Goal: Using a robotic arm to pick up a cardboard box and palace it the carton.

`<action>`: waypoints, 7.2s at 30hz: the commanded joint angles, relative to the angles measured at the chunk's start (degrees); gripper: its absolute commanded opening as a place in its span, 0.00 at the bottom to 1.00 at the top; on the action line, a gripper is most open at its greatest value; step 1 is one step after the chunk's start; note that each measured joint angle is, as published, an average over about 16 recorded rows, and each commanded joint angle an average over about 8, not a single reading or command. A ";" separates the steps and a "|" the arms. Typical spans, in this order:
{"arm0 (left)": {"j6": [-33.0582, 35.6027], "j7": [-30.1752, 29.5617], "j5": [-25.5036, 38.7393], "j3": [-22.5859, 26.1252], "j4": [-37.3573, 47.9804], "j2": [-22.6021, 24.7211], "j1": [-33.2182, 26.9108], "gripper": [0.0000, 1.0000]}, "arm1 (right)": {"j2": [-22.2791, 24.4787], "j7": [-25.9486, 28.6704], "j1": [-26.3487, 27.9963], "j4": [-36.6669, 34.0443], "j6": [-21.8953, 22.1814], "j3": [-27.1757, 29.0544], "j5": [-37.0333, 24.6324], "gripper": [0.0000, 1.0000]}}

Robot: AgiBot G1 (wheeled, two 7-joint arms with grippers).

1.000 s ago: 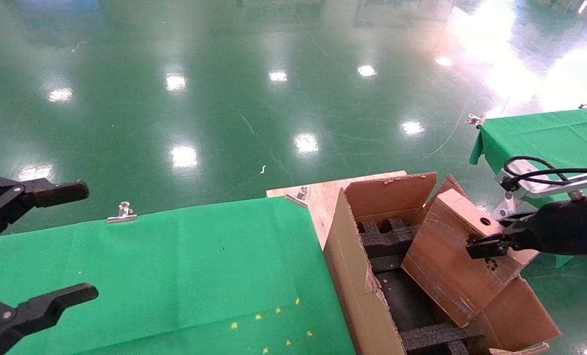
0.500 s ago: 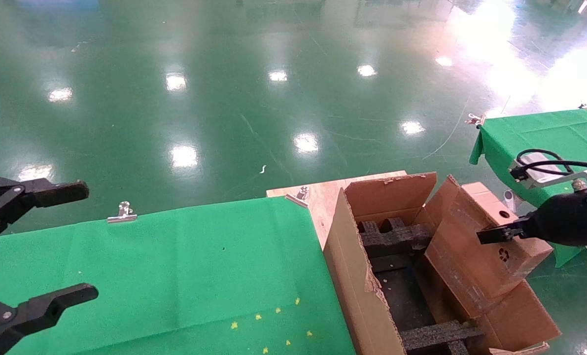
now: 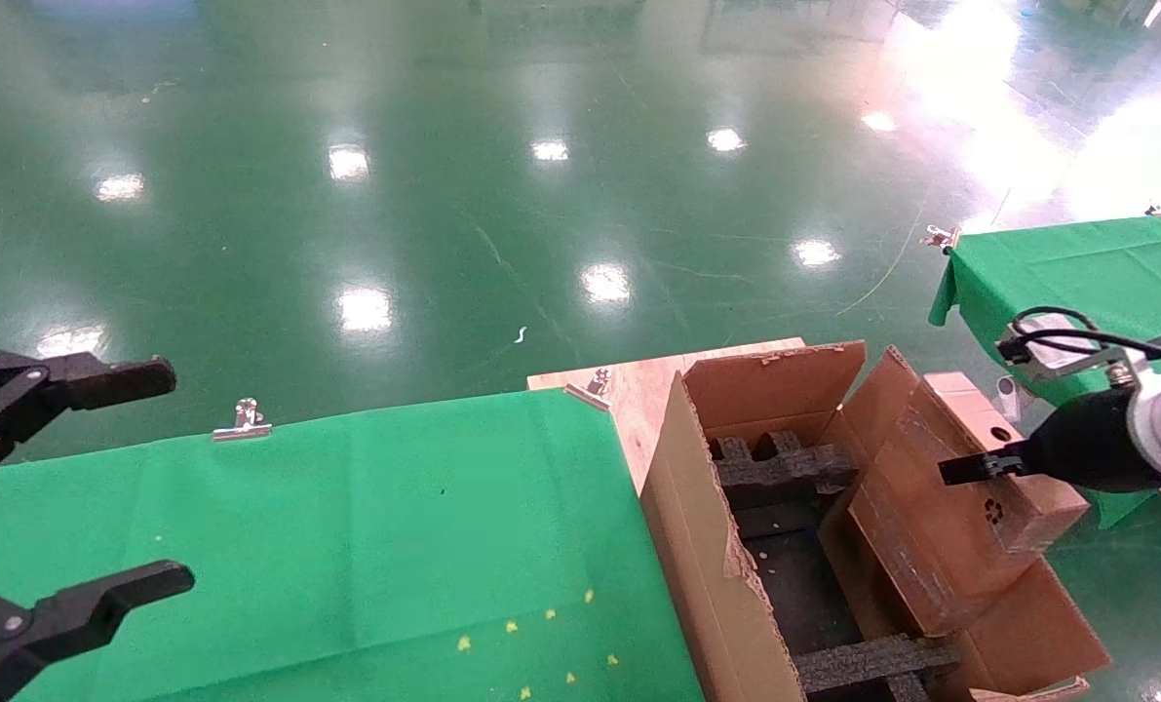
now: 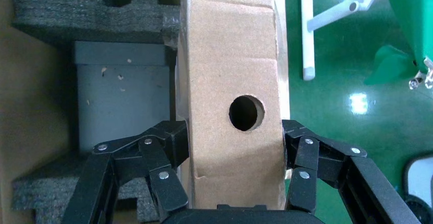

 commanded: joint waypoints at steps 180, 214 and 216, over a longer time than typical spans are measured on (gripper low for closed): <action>-0.03 0.02 -0.08 0.02 0.04 -0.02 0.02 1.00 | -14.23 -48.08 -21.75 -1.37 5.52 30.54 33.73 1.00; -0.05 0.02 -0.08 0.02 0.05 -0.03 0.03 1.00 | -17.61 -88.54 -45.18 -4.08 -22.26 69.12 68.58 1.00; -0.05 0.02 -0.08 0.02 0.05 -0.03 0.03 1.00 | -17.66 -89.00 -45.50 -4.12 -22.64 69.67 69.08 1.00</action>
